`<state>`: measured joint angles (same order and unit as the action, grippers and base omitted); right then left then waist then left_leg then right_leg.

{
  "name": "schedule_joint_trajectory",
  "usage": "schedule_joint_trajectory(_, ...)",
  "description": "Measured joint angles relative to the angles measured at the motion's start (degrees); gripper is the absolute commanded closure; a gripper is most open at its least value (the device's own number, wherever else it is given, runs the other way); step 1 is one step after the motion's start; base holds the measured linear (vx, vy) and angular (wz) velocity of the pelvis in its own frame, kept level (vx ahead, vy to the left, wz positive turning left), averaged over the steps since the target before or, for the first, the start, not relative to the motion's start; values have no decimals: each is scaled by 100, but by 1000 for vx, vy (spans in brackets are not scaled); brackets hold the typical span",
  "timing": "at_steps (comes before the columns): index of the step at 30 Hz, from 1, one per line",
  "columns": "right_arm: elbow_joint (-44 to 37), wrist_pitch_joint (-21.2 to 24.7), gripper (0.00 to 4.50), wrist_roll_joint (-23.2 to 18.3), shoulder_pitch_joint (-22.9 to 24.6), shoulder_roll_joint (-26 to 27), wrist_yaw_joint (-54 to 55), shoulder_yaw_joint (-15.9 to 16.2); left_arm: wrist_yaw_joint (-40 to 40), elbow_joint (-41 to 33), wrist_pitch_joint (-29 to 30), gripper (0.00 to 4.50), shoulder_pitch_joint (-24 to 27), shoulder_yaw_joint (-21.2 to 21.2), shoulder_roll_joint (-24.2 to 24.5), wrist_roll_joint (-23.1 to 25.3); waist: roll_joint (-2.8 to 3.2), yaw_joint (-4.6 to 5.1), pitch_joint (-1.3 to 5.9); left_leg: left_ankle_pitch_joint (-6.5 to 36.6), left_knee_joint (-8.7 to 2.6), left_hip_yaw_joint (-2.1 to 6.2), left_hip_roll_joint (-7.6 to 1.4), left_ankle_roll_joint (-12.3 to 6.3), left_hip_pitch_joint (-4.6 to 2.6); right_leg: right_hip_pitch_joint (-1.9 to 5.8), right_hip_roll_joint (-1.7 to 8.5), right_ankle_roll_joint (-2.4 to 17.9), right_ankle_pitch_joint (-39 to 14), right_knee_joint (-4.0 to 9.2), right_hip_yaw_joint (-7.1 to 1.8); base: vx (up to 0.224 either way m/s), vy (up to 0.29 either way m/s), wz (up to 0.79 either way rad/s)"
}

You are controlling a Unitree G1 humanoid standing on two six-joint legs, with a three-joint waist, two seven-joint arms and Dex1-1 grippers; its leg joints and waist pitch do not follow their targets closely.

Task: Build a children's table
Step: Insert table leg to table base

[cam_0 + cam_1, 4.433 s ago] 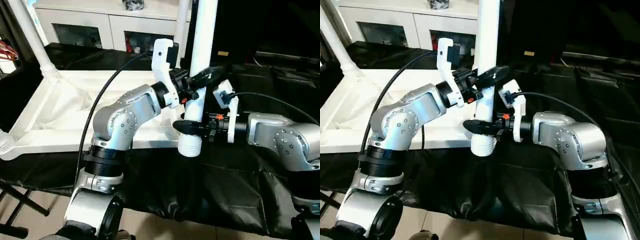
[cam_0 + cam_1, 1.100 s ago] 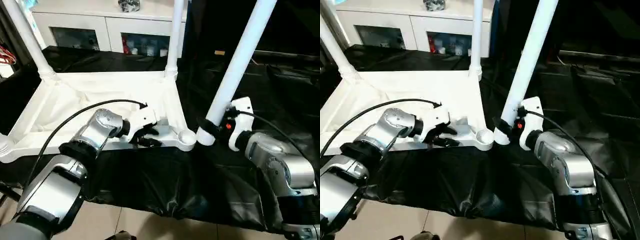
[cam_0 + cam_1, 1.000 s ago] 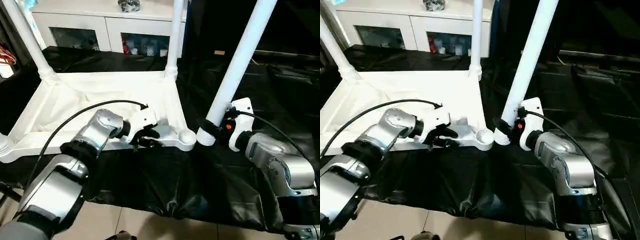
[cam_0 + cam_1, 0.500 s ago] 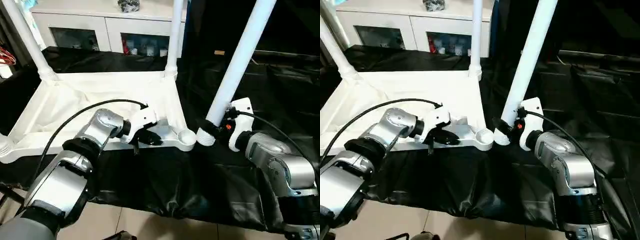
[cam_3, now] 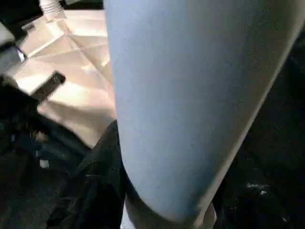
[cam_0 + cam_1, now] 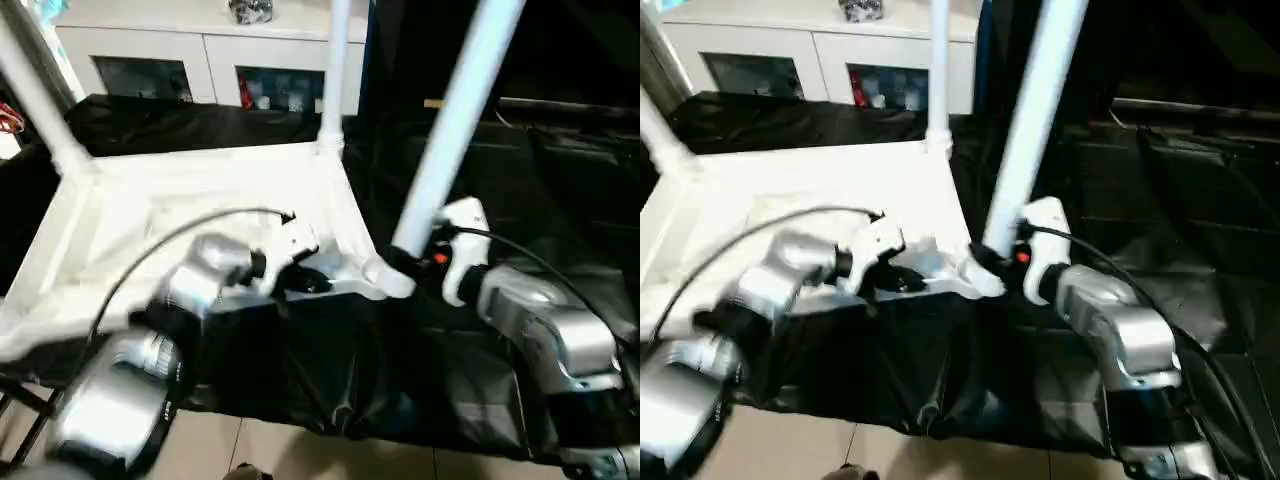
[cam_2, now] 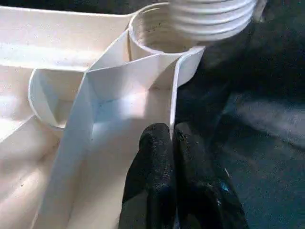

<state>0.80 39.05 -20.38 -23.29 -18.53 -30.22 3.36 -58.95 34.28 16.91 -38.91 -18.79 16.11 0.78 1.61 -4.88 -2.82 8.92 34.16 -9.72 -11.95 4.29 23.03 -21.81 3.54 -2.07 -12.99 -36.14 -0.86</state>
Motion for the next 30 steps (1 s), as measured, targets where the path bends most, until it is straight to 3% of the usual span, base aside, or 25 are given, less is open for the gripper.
schedule_joint_trajectory(7,332,-214,259,188,-144,-6,-38,106,426,-1282,884,450,614,-60,-151,2,-9,-5,2,0,-4,-1,0,0,0,-2,-1,-1,-1,0,2,0,0,0)
schedule_joint_trajectory(12,403,-296,259,218,-144,-14,-105,148,477,-1568,885,450,743,-132,-98,71,-13,-5,3,0,-6,0,1,1,1,-4,-1,-1,-1,1,2,0,0,0)
schedule_joint_trajectory(14,408,-316,259,233,-144,-14,-108,148,465,-1574,891,405,743,-129,-91,63,-13,-6,3,0,-6,0,1,1,1,-5,-1,-2,-1,2,1,0,0,0)
schedule_joint_trajectory(17,444,-372,259,261,-151,-14,-114,147,422,-1600,944,390,756,-134,-24,57,-13,-4,3,0,-9,0,2,1,2,-8,-2,-2,-1,2,1,0,0,0)
schedule_joint_trajectory(18,455,-375,259,272,-150,-14,-113,147,438,-1599,970,361,767,-133,23,60,-13,8,2,0,-11,0,2,1,2,-10,-4,-2,-1,2,1,0,0,0)
schedule_joint_trajectory(23,478,-416,259,284,-150,-17,-116,145,408,-1578,1044,347,768,-132,113,53,-12,4,2,-1,-18,0,2,2,2,-12,-4,-2,-1,2,3,0,0,0)
schedule_joint_trajectory(24,485,-423,259,285,-150,-16,-120,145,391,-1570,1040,347,766,-132,128,50,-13,4,2,-1,-18,0,2,2,2,-12,-4,-2,-1,2,3,0,0,0)
schedule_joint_trajectory(25,489,-426,259,289,-150,-17,-123,145,356,-1551,1029,385,758,-129,145,39,-13,6,2,-1,-18,0,2,2,2,-12,-4,-2,-1,2,2,0,0,0)
schedule_joint_trajectory(29,503,-440,259,308,-150,-16,-135,145,342,-1458,988,391,724,-110,131,-8,-13,5,2,-1,-18,0,2,2,2,-12,-4,-2,-1,2,2,0,0,0)
schedule_joint_trajectory(30,506,-444,259,317,-150,-16,-138,145,346,-1442,978,423,720,-96,124,-32,-13,7,2,-1,-18,0,2,2,2,-12,-4,-2,-1,2,2,0,0,0)
